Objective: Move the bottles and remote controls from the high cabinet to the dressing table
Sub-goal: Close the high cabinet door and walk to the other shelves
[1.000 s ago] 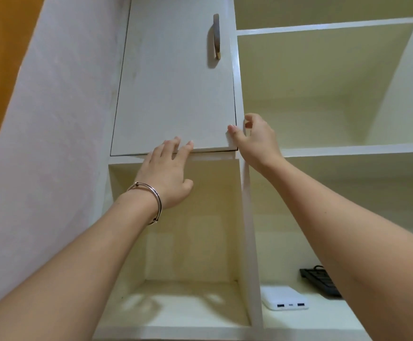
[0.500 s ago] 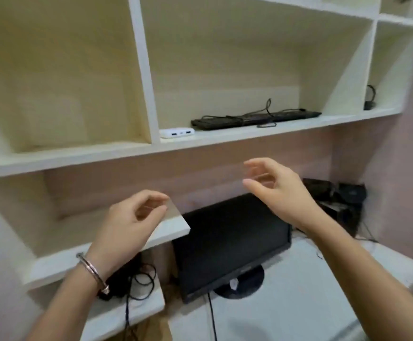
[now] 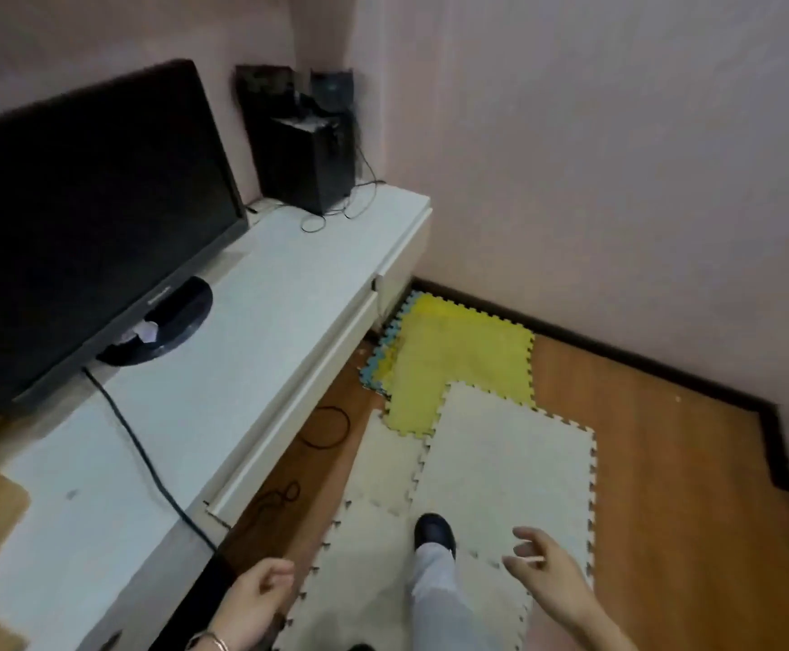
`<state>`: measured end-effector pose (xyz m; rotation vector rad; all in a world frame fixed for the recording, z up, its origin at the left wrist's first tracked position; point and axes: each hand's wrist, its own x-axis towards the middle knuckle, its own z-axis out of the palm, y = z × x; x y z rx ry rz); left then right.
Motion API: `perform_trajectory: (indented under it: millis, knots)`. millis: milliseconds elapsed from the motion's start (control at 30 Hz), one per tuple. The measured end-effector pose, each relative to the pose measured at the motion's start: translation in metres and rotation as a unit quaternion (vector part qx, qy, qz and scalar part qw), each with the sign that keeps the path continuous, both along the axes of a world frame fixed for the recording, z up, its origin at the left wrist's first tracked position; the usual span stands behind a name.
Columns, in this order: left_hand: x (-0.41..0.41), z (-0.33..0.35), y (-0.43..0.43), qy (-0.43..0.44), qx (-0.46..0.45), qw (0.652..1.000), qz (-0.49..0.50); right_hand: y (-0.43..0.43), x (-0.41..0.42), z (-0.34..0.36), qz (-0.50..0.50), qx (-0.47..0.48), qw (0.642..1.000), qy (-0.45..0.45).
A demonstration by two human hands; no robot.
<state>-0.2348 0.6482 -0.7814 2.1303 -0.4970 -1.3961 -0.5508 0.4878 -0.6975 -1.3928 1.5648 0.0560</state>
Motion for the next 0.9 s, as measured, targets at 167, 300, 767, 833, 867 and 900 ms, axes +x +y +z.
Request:
perform_trajectory:
  millis: [167,300,767,833,867,900]
  knots:
    - [-0.031,-0.026,-0.024,0.024,0.080,0.996,0.006,0.011,-0.078,-0.067,-0.084,0.057,0.992,0.071]
    - [-0.050,-0.015,-0.076,0.040,0.115,0.992,0.018,-0.007,-0.098,-0.075,-0.180,0.130,0.973,0.070]
    - [-0.091,0.031,-0.307,0.023,0.067,0.998,0.002,-0.232,-0.108,-0.054,-0.240,0.143,0.960,-0.036]
    - [-0.087,0.026,-0.326,0.030,0.079,0.996,0.007,-0.264,-0.103,-0.052,-0.229,0.120,0.965,-0.047]
    - [-0.084,0.022,-0.335,0.036,0.087,0.996,0.010,-0.278,-0.100,-0.054,-0.224,0.113,0.967,-0.051]
    - [-0.080,0.017,-0.344,0.041,0.090,0.995,0.009,-0.292,-0.097,-0.054,-0.220,0.110,0.968,-0.051]
